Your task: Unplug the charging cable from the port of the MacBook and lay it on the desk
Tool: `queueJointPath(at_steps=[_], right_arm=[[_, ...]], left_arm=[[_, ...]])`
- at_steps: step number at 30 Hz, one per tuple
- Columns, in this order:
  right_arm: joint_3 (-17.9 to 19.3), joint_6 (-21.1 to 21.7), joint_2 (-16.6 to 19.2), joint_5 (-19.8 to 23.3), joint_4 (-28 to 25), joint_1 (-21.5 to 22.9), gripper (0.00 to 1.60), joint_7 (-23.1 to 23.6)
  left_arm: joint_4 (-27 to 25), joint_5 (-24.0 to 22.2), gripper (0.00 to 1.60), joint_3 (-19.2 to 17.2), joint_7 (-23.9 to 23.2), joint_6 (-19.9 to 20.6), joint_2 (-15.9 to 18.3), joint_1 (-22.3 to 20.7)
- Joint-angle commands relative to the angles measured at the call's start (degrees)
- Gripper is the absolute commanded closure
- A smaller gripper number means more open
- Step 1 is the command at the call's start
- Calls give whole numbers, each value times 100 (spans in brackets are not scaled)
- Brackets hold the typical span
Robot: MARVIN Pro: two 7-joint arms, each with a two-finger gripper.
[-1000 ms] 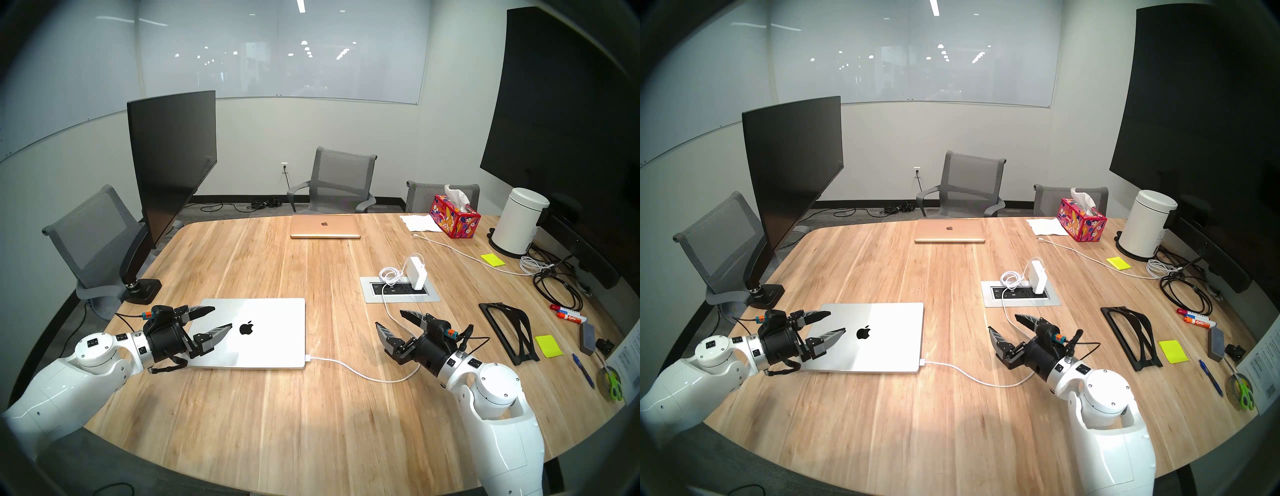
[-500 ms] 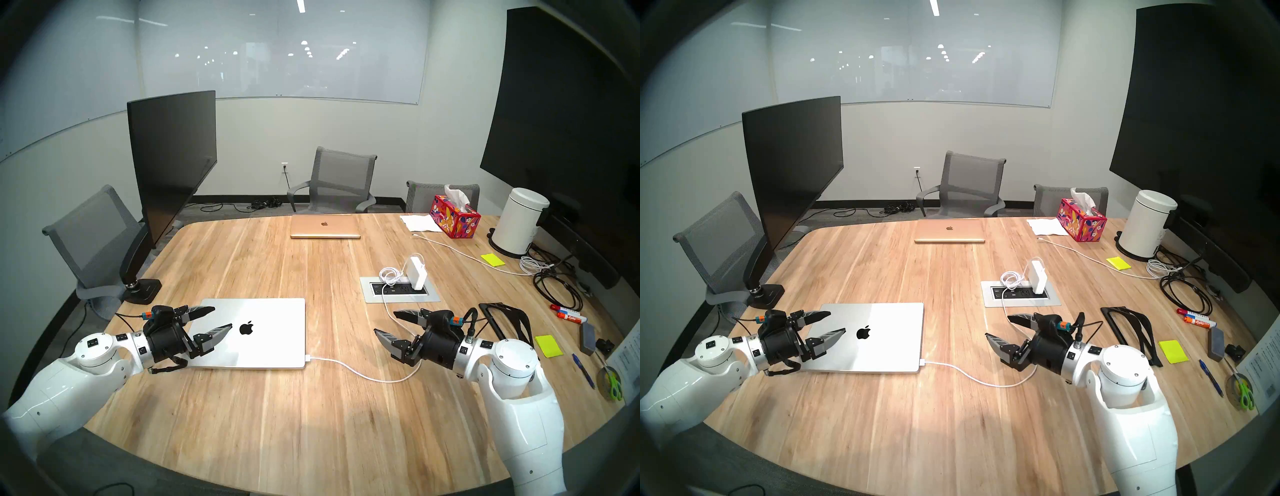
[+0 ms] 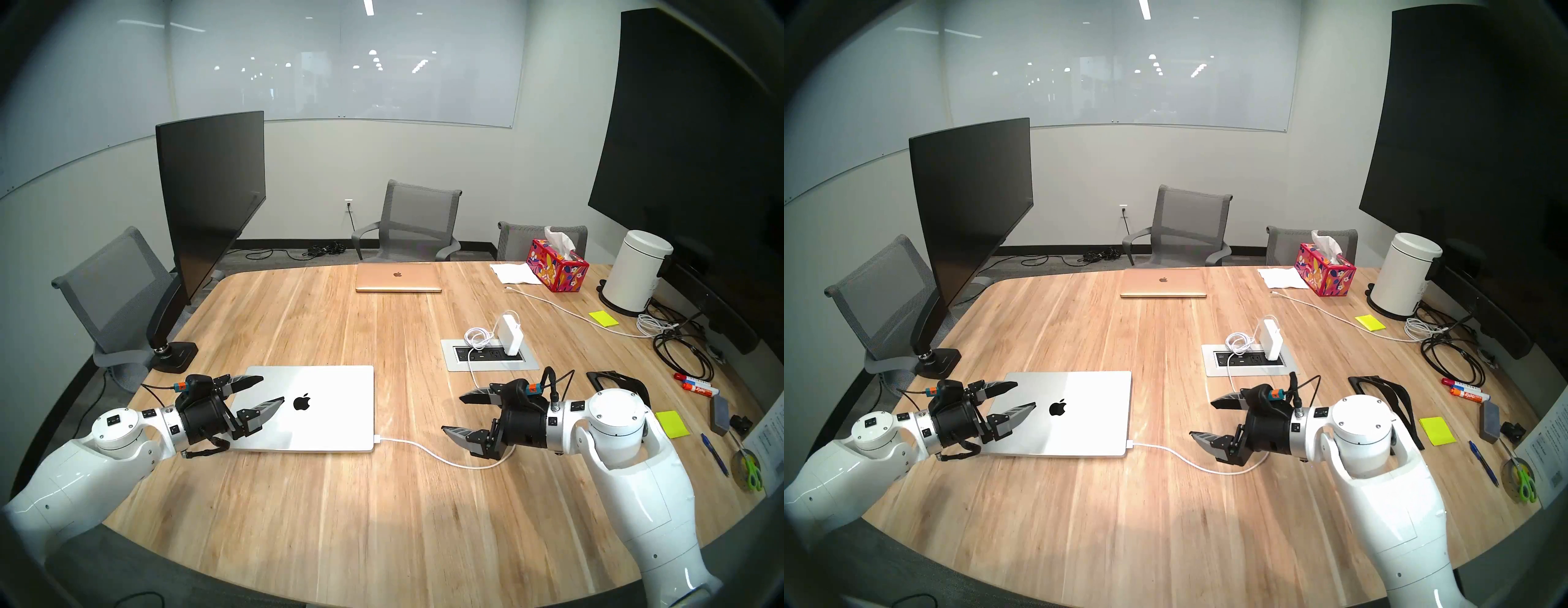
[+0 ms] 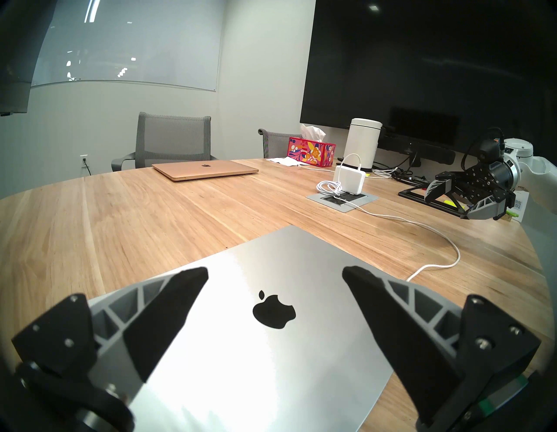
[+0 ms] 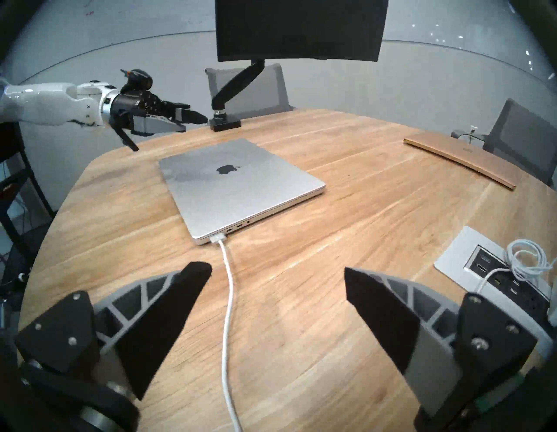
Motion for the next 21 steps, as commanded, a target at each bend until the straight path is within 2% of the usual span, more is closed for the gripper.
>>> queueJointPath(at_steps=[1,5,9,21], right_arm=[[-245,135,372,-84,-82,510,0,491],[-361,220,412,-160,-29,651,0,644],[-655,340,464,-347,216,972,0,887],[-1212,217,365,-744,463,1370,0,1067]], left_arm=[[-36,-15,0,-44,10,-25,10,-22],[-37,-15,0,-45,11,-25,10,-21],[-38,-16,0,-45,12,-26,11,-20],[-38,-17,0,-43,12,-26,12,-21]])
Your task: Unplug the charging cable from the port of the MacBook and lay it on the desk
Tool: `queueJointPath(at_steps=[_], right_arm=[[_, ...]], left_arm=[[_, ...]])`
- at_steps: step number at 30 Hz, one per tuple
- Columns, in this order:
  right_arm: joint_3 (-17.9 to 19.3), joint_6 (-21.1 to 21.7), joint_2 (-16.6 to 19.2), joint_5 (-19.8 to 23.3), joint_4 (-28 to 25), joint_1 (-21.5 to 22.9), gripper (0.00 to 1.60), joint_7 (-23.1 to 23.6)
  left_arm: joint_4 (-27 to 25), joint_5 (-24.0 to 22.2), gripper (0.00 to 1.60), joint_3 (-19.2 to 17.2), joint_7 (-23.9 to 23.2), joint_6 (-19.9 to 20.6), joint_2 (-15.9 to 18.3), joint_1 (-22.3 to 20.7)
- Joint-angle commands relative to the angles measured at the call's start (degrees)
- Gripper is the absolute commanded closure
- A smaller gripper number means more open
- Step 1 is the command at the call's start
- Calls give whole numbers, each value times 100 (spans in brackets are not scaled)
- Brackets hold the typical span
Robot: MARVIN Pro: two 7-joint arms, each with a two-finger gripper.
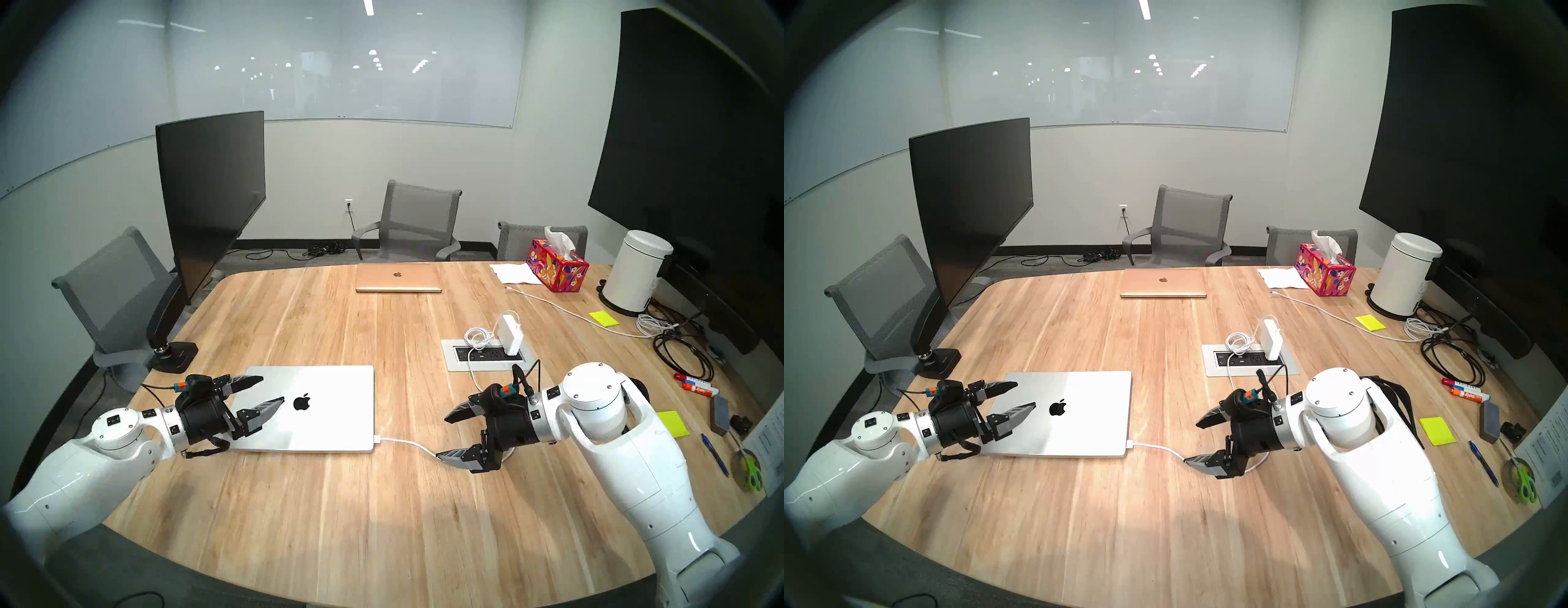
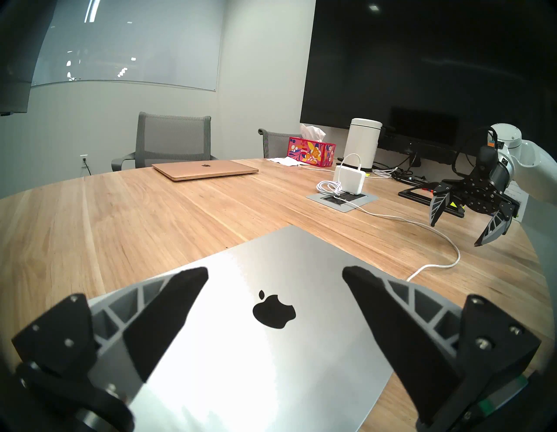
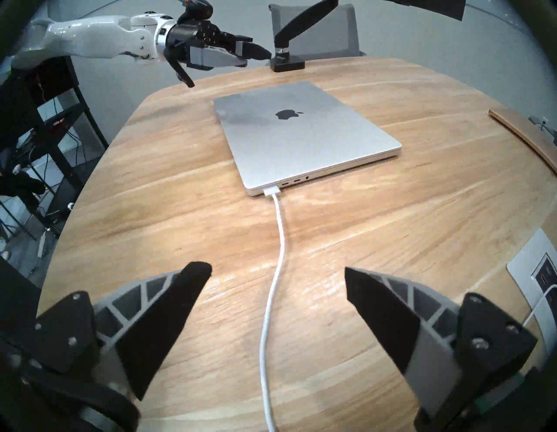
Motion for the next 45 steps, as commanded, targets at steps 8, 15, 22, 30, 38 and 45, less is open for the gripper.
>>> queueJointPath(at_steps=[8,15,22,30,38,45], right_arm=[[-634,-245,-145,-436,25,558,0,119],[-880,-334,-248,-686,177,638,0,72],[-998,-466,-314,-883,294,641,0,-38],[-1080,-626,-389,-1023,533,708,0,-152],[-1102,-662,-483,-1086,725,809,24,-191],[-1107,-671,-525,-1088,814,860,150,-187]], left_arm=[[-39,-16,0,-45,13,-27,10,-20],[-41,-17,0,-45,16,-29,11,-18],[-42,-18,0,-45,17,-29,12,-17],[-42,-18,0,-44,17,-30,13,-17],[-41,-19,0,-43,17,-30,14,-18],[-41,-20,0,-42,18,-30,14,-18]])
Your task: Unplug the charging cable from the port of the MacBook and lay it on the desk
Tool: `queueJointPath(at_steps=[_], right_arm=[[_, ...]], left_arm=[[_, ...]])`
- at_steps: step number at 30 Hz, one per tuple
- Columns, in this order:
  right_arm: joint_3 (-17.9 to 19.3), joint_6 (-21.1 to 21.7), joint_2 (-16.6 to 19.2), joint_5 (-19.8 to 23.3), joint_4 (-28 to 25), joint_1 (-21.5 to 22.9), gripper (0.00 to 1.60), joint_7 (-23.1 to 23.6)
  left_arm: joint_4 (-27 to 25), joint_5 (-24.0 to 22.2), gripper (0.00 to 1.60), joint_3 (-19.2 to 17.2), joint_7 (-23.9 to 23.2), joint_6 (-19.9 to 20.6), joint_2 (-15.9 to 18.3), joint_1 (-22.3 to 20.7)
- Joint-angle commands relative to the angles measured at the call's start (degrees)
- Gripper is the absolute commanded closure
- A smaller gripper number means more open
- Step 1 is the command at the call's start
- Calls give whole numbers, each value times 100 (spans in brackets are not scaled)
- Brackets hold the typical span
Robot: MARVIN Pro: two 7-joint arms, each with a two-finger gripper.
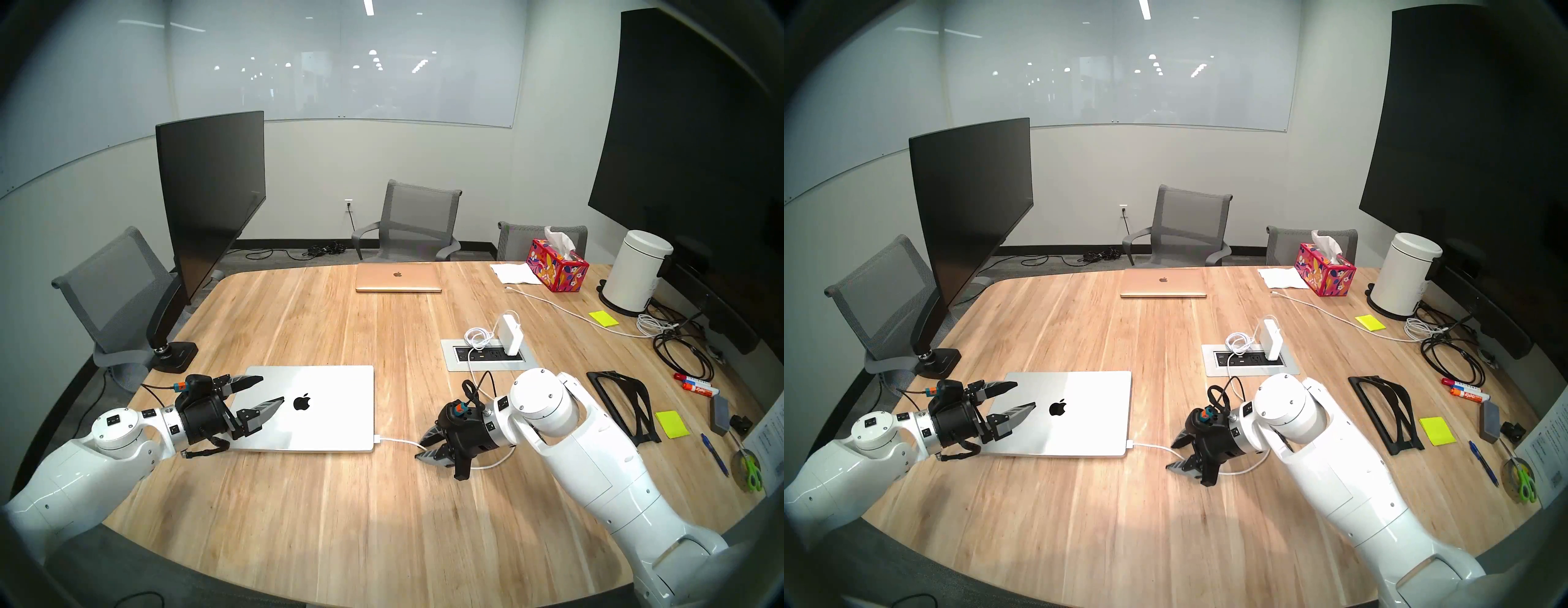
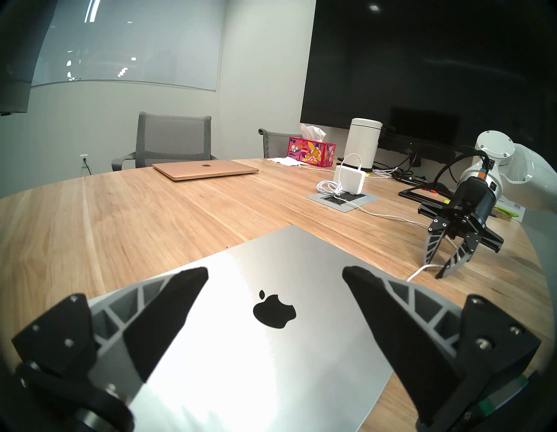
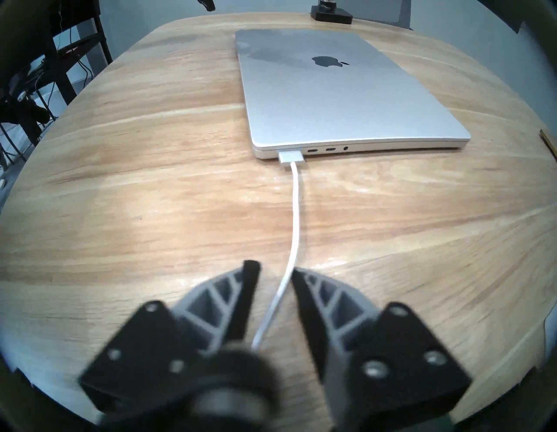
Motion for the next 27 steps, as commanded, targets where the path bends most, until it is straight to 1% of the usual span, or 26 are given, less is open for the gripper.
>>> queueJointPath(at_steps=[1,11,13,27], right_arm=[[19,-5,-100,32,18,158,159,-5],[51,-105,-159,72,119,227,160,-29],[125,-92,-150,140,31,237,160,-2],[553,-108,-134,459,-123,276,160,117]], left_arm=[[-42,-13,0,-45,14,-30,8,-18],[-41,-14,0,-45,14,-30,8,-19],[-40,-14,0,-43,12,-30,8,-20],[-38,-15,0,-41,11,-30,9,-23]])
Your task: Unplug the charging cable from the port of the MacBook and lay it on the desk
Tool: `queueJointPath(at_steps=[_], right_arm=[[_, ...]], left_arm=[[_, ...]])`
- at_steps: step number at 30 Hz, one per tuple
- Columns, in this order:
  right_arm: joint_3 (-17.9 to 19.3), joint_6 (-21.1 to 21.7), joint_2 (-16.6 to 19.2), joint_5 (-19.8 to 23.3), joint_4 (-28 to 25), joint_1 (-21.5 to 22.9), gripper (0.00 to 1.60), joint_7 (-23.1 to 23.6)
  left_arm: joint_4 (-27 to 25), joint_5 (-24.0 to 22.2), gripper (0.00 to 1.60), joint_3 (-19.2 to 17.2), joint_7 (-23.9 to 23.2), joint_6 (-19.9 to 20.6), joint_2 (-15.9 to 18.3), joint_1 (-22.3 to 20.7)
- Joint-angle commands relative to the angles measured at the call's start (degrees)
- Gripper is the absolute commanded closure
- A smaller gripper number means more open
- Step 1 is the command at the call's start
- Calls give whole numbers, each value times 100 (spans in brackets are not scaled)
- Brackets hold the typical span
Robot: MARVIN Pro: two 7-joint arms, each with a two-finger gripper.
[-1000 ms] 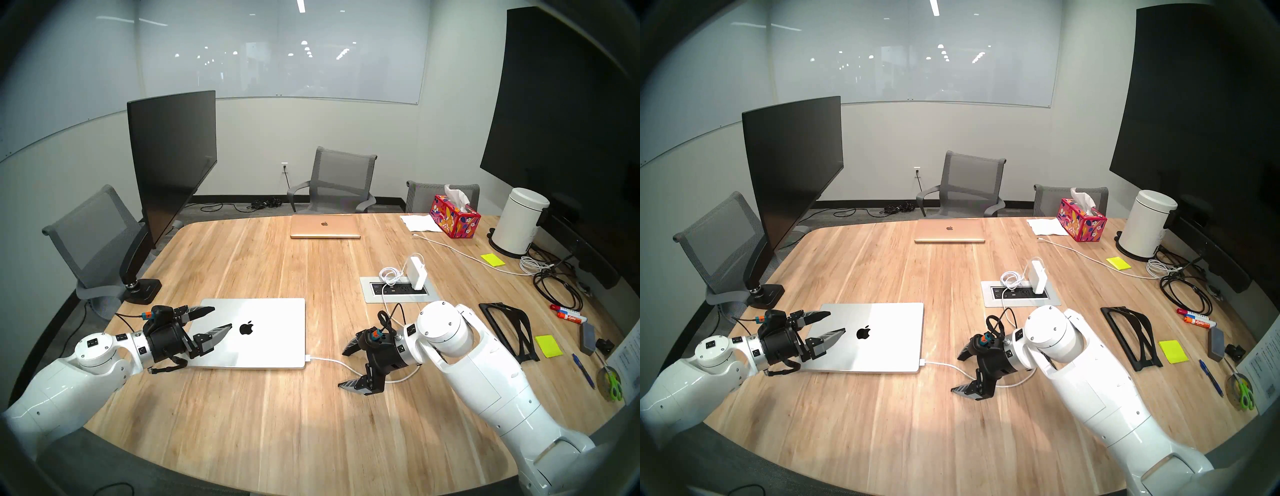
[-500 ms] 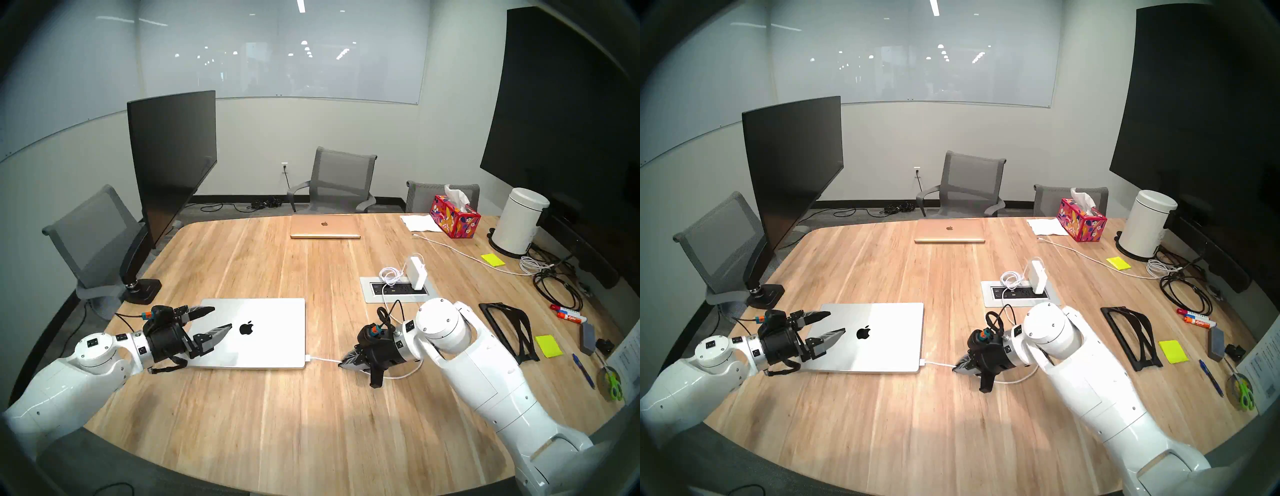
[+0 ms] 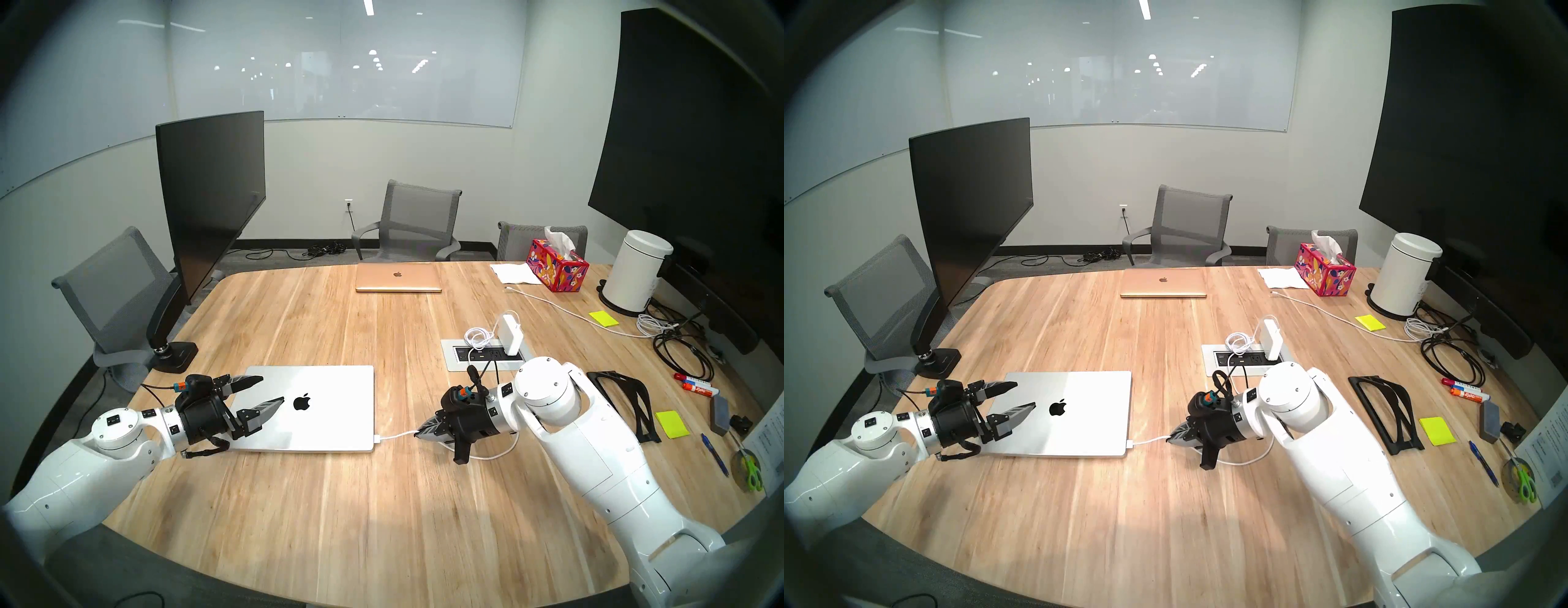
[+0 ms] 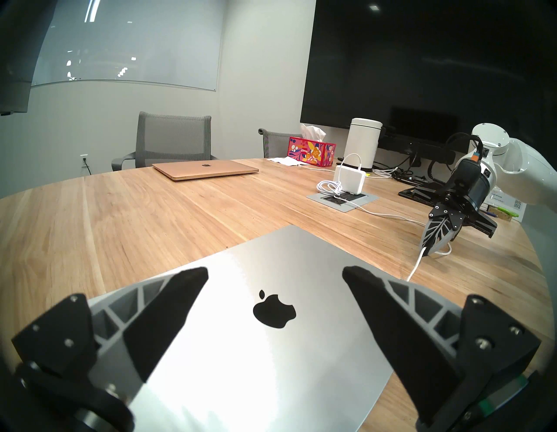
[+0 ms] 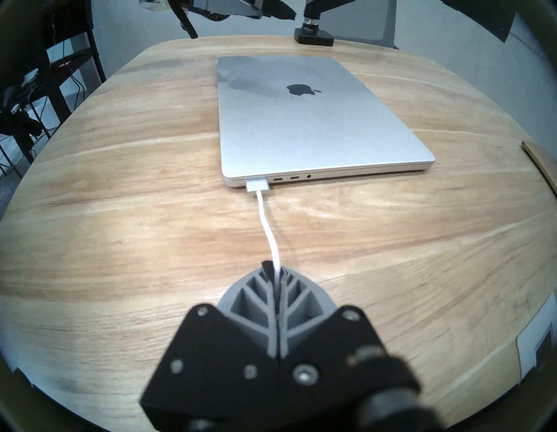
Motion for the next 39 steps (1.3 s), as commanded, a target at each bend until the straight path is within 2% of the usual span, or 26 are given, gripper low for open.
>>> queueJointPath(at_steps=[1,15,25,33,39], right_arm=[[282,16,-4,232,-181,118,160,63],[544,28,12,294,-194,88,160,202],[871,46,219,309,-192,-3,160,298],[1155,77,355,283,-145,-152,160,248],[1457,117,398,264,-79,-365,160,34]], left_arm=[[-39,-13,0,-44,11,-30,6,-22],[-42,-14,0,-45,15,-32,8,-19],[-41,-14,0,-44,14,-32,8,-21],[-41,-15,0,-43,15,-32,9,-21],[-40,-16,0,-42,15,-33,9,-21]])
